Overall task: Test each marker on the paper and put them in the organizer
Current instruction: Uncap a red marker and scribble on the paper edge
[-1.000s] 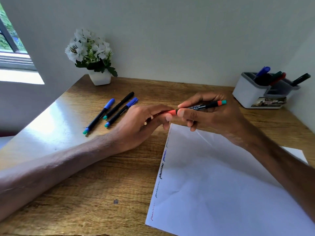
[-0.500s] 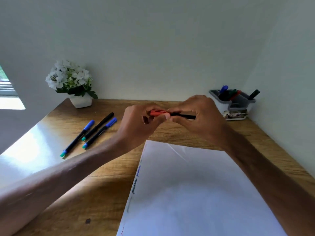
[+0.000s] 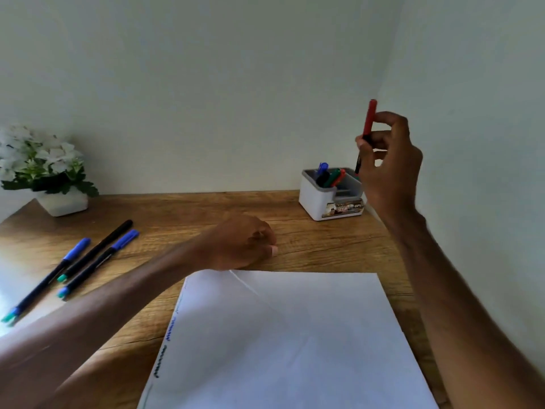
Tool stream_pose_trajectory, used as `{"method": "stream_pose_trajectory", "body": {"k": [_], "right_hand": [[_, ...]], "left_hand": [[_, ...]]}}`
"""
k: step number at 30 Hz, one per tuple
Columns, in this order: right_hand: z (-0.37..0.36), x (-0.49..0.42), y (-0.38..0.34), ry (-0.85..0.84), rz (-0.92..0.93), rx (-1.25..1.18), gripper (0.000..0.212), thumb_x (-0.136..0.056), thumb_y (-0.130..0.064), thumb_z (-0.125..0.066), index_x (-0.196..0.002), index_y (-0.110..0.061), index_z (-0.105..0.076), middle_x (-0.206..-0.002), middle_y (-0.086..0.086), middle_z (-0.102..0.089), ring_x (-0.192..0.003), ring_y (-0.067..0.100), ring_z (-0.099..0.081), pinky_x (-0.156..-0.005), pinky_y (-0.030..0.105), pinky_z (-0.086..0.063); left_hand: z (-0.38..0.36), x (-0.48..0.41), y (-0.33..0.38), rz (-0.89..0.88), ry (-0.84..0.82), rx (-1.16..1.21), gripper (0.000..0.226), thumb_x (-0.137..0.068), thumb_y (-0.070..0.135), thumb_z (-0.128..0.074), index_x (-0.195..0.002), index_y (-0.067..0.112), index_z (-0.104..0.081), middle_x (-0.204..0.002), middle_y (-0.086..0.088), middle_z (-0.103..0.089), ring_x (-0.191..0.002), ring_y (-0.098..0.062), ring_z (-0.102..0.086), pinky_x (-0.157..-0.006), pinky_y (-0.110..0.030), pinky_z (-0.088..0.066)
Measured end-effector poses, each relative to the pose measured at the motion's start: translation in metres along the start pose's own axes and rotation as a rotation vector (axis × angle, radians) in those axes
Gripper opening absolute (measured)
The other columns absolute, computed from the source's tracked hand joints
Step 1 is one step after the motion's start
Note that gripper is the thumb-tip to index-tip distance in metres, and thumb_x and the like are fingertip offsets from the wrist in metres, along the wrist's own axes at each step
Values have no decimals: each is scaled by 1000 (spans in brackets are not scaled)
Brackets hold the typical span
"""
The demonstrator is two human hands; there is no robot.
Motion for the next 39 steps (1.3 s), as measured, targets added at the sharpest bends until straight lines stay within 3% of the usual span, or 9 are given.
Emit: {"method": "stream_pose_trajectory", "body": {"k": [5,9,12,15,19,25,27,31,39], "right_hand": [[-2,0,16,1,-34,5,72,-95,-2,-72,-154,-18,-34,-119,7,-71,-97,10,-71,-80,1,-50],[5,0,22,73,-29,37,67,-97,-6,-70,-154,-20,-37,-123,11,-71,-108,16,-72,-91,25,-59],[11,0,33,126,3,50,47,-102,-12,-63,-146,-15,-45,-122,12,-73,-108,18,-73,-94,28,-60],[13,-2,45,156,21,32,35,-105,-16,-59,-138,-10,-51,-117,11,-74,-102,16,-74,-91,19,-58],[9,-3,60,134,4,6,28,-108,-18,-54,-133,-6,-53,-113,12,-74,-97,10,-71,-84,6,-53],[-6,2,71,10,-14,82,22,-108,-13,-53,-129,-7,-55,-113,11,-72,-106,16,-70,-89,5,-48],[-12,5,77,-42,-41,129,23,-108,-16,-52,-128,-7,-57,-114,12,-71,-107,21,-70,-90,13,-54],[-22,12,84,-144,-106,248,25,-107,-17,-51,-129,-7,-58,-122,17,-69,-113,33,-68,-98,46,-59],[-17,12,69,-101,-105,248,31,-107,-21,-49,-131,-5,-60,-126,16,-70,-117,33,-68,-101,42,-58]], "left_hand": [[-8,-7,11,-3,-127,41,57,-83,79,-61,-116,34,-72,-114,21,-71,-104,0,-64,-90,-29,-56],[-18,-8,10,15,-174,-103,76,-72,85,-66,-135,43,-57,-139,20,-54,-127,-9,-45,-103,-32,-42],[-20,-9,6,16,-167,-76,76,-71,85,-68,-135,46,-54,-140,19,-52,-130,-11,-43,-107,-36,-42],[-20,-10,7,11,-166,-85,74,-72,84,-68,-134,46,-54,-139,18,-52,-129,-12,-43,-108,-38,-43],[-19,-9,12,6,-148,-106,71,-76,80,-68,-135,43,-55,-141,14,-53,-129,-13,-43,-106,-34,-40],[-19,-9,11,12,-139,-107,69,-76,80,-68,-133,44,-54,-140,13,-54,-128,-14,-43,-103,-33,-40],[-19,-9,12,11,-139,-107,69,-77,79,-68,-134,43,-54,-141,12,-53,-129,-15,-43,-105,-34,-41],[-20,-9,12,5,-139,-114,70,-77,80,-67,-135,43,-53,-142,11,-52,-129,-15,-42,-102,-32,-38],[-20,-9,9,5,-132,-101,69,-77,81,-66,-133,44,-54,-140,13,-53,-130,-15,-42,-107,-36,-41]]}}
Point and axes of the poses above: each hand's wrist, its own x-axis away from the middle knuckle, its own z-axis out of the back of the hand, y = z × x, the point moved 7 cm from there along -x, towards the middle knuckle
